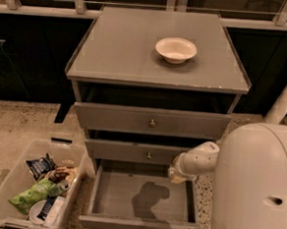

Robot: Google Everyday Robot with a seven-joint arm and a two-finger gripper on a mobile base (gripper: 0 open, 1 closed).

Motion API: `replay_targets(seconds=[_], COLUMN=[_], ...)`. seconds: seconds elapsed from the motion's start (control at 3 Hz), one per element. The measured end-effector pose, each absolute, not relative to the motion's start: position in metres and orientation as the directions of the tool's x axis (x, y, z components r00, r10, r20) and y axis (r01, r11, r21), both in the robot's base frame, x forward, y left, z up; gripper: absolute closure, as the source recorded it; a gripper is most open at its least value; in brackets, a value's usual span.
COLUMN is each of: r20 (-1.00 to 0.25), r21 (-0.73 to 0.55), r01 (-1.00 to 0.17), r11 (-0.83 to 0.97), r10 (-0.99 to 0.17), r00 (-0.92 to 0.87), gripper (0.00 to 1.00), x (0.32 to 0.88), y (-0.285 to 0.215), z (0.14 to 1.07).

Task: Pick 7up can from bottom drawer and place on counter

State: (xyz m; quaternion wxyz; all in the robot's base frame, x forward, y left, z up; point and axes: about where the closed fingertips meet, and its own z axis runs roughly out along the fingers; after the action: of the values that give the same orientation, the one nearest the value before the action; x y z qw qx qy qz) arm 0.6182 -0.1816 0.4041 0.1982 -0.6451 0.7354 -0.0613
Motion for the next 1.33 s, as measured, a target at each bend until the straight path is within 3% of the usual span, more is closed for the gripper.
replay_targets(seconds=[0.67, 1.33], r20=[-0.182, -0.132], r21=[-0.405, -0.606], r01=[-0.882, -0.775], r11=[0.241, 0.176], r10=[-0.967, -0.984], r00=[-0.180, -0.120], gripper=[1.00, 1.00], x=[0.561, 0.571], y=[-0.232, -0.255], z=[0.484, 0.622])
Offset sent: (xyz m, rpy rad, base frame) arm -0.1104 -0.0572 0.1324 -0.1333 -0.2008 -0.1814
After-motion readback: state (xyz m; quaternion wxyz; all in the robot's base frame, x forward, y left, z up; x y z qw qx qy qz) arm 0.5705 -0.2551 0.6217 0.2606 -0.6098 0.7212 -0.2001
